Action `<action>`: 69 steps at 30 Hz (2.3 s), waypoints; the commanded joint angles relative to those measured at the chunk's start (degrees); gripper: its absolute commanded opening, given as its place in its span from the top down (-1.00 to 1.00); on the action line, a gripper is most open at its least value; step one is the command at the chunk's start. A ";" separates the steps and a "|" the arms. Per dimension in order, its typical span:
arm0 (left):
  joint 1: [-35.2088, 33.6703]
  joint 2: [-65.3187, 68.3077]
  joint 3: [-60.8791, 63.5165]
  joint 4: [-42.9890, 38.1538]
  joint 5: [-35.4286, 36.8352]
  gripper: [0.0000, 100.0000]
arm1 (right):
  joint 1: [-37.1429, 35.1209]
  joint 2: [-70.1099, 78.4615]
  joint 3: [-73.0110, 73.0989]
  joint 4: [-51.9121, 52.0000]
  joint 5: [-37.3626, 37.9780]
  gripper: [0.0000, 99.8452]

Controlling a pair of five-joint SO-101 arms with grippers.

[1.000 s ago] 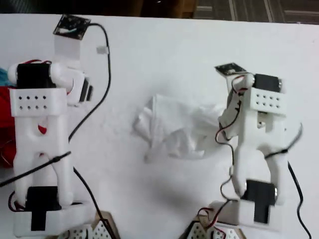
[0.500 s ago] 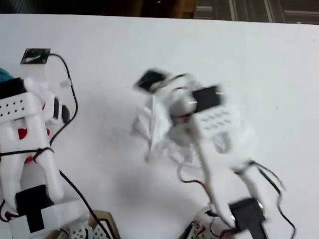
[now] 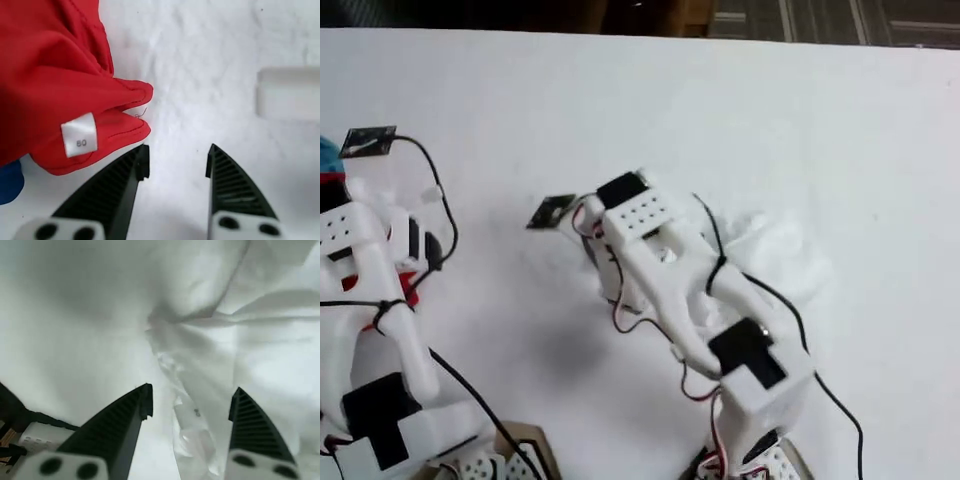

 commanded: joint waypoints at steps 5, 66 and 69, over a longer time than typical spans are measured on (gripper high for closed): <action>-0.53 -1.76 -0.57 -0.44 -0.44 0.59 | 2.59 6.29 -2.11 -4.53 0.62 0.61; 29.98 -2.20 -39.87 20.40 20.57 0.58 | 3.82 -20.18 -30.24 1.71 -16.18 0.96; 33.41 -2.20 -40.48 20.31 23.91 0.58 | 3.82 -18.07 -30.24 0.84 -16.18 0.96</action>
